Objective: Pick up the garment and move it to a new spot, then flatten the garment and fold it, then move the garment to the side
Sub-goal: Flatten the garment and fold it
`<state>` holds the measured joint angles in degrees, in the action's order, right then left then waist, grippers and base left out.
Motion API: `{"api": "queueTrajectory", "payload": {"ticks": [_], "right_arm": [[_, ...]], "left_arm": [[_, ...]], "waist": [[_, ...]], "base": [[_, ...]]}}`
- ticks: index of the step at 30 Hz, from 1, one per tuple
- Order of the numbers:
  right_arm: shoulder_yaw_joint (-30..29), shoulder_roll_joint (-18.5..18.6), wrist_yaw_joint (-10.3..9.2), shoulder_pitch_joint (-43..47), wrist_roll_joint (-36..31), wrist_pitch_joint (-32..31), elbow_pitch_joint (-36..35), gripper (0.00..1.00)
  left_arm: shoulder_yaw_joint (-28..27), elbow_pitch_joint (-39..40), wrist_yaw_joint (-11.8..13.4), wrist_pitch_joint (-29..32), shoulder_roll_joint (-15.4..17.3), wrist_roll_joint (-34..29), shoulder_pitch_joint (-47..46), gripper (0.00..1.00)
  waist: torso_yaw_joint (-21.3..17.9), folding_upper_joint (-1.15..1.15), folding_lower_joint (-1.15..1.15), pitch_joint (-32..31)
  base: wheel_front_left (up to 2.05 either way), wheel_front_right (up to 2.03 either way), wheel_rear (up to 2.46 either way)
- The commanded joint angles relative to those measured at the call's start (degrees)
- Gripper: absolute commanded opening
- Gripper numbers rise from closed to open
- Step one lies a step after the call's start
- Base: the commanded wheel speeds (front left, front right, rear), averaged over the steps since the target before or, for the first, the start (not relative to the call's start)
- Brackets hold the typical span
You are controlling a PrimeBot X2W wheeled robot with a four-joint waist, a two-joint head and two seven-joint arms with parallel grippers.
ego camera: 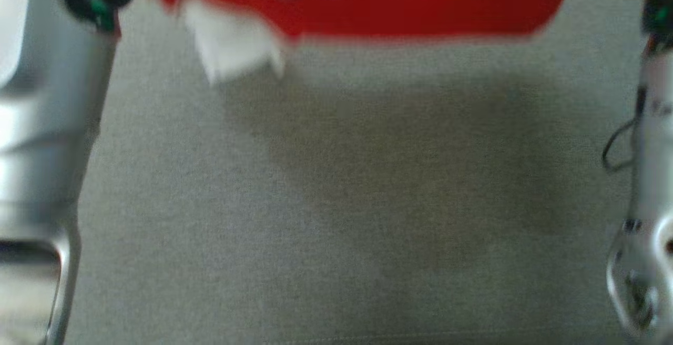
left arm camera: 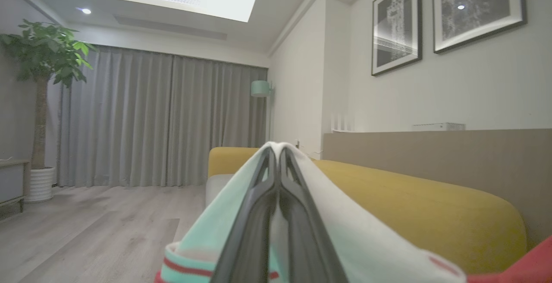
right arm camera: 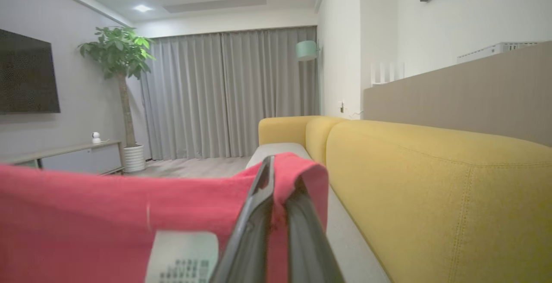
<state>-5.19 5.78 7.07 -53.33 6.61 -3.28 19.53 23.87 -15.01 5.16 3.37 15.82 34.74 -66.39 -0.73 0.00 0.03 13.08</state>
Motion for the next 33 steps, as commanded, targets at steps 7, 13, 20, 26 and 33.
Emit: {"api": "queueTrajectory", "payload": {"ticks": [7, 13, 20, 26, 33], "right_arm": [[-4.6, -0.6, 0.42, -14.4, -9.8, 11.3, 18.9, 0.0], [-5.7, -1.5, 0.42, -11.5, -13.8, 16.7, 30.4, 0.0], [-5.0, -2.5, 0.42, -6.4, -10.8, 18.2, 35.0, 0.0], [-2.3, -2.8, 0.42, 1.5, -5.4, 18.3, 28.3, 0.0], [0.4, -2.9, 0.42, 13.7, -0.7, 18.3, 20.3, 0.0]], "left_arm": [[-0.1, -15.1, -2.8, -12.1, -3.9, -2.6, -8.5, 0.0], [2.3, -22.2, -6.2, -16.0, -6.0, -2.5, -3.6, 0.0], [1.7, -22.7, -8.9, -17.9, -5.5, -0.7, 5.5, 0.0], [0.0, -16.0, -9.4, -18.2, -2.7, 0.4, 16.2, 0.0], [-0.1, -5.9, -6.5, -17.3, 0.3, 1.9, 32.2, 0.0]], "waist": [[3.6, 0.0, -0.03, 6.1], [4.2, 0.0, -0.03, 9.6], [3.2, 0.0, -0.03, 11.3], [2.7, 0.0, -0.03, 9.4], [3.3, 0.0, -0.03, 3.8]], "base": [[0.0, 0.0, 0.0], [0.0, 0.0, 0.0], [0.0, 0.0, 0.0], [0.0, 0.0, 0.0], [0.0, 0.0, 0.0]]}}
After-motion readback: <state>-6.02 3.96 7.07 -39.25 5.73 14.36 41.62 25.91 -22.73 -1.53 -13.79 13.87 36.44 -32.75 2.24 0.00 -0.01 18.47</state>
